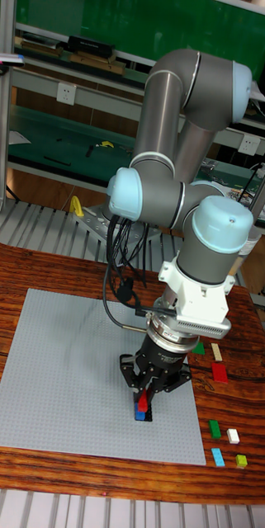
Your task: Build with small Lego blocks
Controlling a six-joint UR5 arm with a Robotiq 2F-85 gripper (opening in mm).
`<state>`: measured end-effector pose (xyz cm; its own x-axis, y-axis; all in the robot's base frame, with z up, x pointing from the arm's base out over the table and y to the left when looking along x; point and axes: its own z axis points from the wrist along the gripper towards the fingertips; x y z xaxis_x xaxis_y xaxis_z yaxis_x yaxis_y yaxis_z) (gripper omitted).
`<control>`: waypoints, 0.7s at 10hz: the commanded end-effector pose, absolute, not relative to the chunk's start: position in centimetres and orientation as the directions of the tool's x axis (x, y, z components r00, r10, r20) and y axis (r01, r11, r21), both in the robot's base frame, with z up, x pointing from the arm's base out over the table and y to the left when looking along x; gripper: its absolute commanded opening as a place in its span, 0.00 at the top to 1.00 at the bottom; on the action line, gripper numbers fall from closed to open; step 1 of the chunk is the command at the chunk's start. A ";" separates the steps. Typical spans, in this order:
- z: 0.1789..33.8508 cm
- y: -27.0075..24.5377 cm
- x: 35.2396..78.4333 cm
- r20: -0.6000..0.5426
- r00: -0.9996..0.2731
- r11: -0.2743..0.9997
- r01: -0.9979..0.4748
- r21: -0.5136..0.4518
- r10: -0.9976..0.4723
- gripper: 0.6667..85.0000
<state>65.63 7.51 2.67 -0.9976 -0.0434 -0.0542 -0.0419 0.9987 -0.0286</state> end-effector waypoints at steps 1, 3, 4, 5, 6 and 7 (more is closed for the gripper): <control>2.7 8.0 65.6 -0.048 -0.998 0.999 -0.035 -0.002 -0.035 0.99; 2.7 7.9 65.5 -0.044 -0.999 1.000 -0.016 -0.003 -0.017 0.99; 2.7 8.2 65.4 -0.041 -0.999 1.000 -0.010 0.008 -0.010 0.99; 2.7 8.2 65.4 -0.039 -0.999 1.000 -0.009 0.007 -0.009 0.99; 2.7 8.2 65.4 -0.038 -0.999 1.000 -0.010 0.008 -0.010 0.99; 2.7 8.3 65.4 -0.038 -0.999 1.000 -0.010 0.011 -0.010 0.99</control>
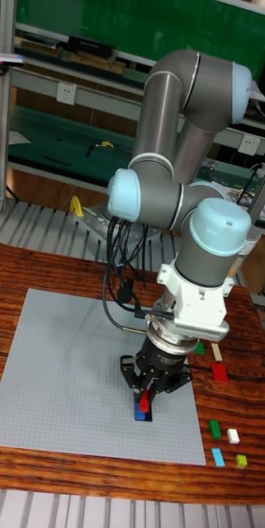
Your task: Build with small Lego blocks
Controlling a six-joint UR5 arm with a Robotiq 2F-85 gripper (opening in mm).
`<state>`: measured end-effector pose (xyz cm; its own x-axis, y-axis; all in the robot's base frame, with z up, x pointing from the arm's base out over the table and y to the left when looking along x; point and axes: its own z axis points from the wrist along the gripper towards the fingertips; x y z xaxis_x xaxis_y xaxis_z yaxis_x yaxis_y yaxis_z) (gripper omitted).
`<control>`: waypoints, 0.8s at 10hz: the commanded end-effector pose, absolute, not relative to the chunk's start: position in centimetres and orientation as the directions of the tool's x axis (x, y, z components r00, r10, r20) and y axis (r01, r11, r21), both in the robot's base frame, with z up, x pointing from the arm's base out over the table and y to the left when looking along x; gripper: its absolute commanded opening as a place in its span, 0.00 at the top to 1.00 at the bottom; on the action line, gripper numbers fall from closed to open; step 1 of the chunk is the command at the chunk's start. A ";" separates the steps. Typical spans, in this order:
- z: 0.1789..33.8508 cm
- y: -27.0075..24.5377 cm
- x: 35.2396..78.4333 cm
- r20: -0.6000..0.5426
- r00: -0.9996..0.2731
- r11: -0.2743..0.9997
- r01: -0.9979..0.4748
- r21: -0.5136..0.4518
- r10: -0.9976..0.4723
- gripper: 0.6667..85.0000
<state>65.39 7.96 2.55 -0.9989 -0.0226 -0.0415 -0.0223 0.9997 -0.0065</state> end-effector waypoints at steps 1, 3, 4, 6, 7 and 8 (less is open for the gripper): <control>2.4 8.2 65.5 -0.047 -0.999 1.000 -0.015 0.014 -0.014 0.99; 2.4 8.0 66.0 -0.046 -0.999 1.000 -0.018 0.017 -0.017 0.99; 2.3 7.9 66.1 -0.046 -0.999 1.000 -0.020 0.018 -0.019 0.99; 2.1 8.2 66.1 -0.046 -0.999 0.999 -0.018 0.032 -0.017 0.99; 2.0 8.3 66.1 -0.046 -0.999 0.999 -0.018 0.037 -0.016 0.99; 1.8 8.3 66.2 -0.049 -0.999 0.999 -0.020 0.038 -0.018 0.99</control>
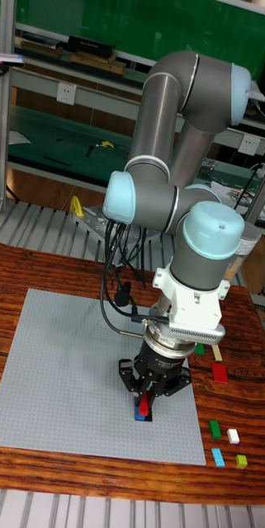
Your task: Build with small Lego blocks
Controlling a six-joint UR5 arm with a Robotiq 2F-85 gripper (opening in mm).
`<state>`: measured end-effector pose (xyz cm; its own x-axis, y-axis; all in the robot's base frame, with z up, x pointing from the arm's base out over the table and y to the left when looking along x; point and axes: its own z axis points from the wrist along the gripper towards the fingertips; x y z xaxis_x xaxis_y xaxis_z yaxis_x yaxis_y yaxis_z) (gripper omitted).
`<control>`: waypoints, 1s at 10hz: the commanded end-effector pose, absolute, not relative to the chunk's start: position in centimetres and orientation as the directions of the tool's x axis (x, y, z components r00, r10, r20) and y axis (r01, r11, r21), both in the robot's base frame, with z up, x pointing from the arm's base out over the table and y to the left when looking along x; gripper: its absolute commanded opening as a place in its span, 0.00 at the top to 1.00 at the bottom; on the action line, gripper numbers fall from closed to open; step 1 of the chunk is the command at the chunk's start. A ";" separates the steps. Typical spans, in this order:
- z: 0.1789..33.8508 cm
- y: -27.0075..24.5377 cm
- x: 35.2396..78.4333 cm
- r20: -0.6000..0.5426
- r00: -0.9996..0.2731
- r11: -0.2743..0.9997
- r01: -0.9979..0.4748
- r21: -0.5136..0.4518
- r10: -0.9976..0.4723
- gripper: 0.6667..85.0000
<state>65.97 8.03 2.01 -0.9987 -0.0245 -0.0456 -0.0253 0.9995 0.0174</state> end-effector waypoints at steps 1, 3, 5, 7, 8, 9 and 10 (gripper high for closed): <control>1.7 8.4 66.2 -0.051 -0.999 0.999 -0.021 0.043 -0.019 0.99; 1.8 8.1 66.2 -0.051 -0.998 0.999 -0.024 0.040 -0.022 0.99; 2.2 7.6 65.9 -0.042 -0.999 0.999 -0.029 0.035 -0.027 0.99; 2.3 7.6 65.7 -0.039 -0.999 0.999 -0.027 0.035 -0.026 0.99; 2.3 7.6 65.7 -0.039 -0.999 0.999 -0.027 0.035 -0.026 0.99; 2.3 7.7 65.8 -0.040 -0.999 0.999 -0.029 0.037 -0.027 0.99; 2.2 7.7 65.8 -0.040 -0.999 0.999 -0.027 0.038 -0.026 0.99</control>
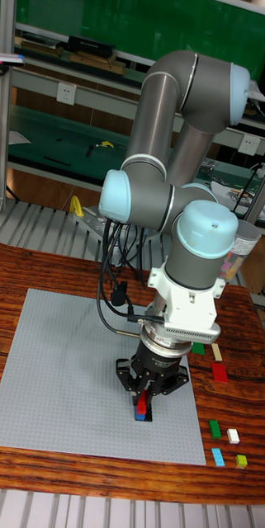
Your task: Build with small Lego blocks
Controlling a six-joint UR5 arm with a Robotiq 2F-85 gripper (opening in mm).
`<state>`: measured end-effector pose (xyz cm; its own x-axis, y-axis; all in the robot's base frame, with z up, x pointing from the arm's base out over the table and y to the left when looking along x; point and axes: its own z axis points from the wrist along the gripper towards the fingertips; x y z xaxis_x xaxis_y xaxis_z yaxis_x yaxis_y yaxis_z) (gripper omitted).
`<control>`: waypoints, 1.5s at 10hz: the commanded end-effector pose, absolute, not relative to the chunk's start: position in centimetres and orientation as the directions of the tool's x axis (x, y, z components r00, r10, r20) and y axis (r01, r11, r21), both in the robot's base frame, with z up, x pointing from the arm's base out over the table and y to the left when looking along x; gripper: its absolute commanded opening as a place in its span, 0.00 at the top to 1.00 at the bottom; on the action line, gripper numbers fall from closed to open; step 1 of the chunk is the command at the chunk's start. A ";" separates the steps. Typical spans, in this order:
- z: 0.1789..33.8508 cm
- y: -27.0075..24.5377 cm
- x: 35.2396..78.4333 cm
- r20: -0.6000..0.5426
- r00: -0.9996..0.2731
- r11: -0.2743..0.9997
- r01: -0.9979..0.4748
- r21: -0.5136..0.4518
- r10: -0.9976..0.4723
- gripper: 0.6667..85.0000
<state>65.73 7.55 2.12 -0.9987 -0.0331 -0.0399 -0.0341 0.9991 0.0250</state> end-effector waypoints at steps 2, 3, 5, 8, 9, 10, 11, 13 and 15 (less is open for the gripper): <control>2.1 7.9 65.7 -0.040 -0.999 0.999 -0.026 0.043 -0.024 0.99; 2.0 8.0 65.7 -0.040 -0.999 0.999 -0.023 0.046 -0.021 0.99; 1.8 8.3 65.8 -0.044 -0.999 0.999 -0.010 0.050 -0.008 0.99; 1.8 8.1 66.0 -0.050 -0.999 0.999 -0.001 0.052 0.001 0.99; 2.1 7.9 65.8 -0.046 -0.999 0.998 -0.003 0.059 0.000 0.99; 2.3 7.8 65.7 -0.043 -0.999 0.998 -0.001 0.058 0.001 0.99; 2.2 7.8 65.7 -0.042 -0.999 0.998 0.002 0.055 0.004 0.99; 2.1 7.8 65.8 -0.047 -0.999 0.999 0.000 0.052 0.003 0.99; 2.0 7.8 65.8 -0.047 -0.999 0.999 0.000 0.053 0.003 0.99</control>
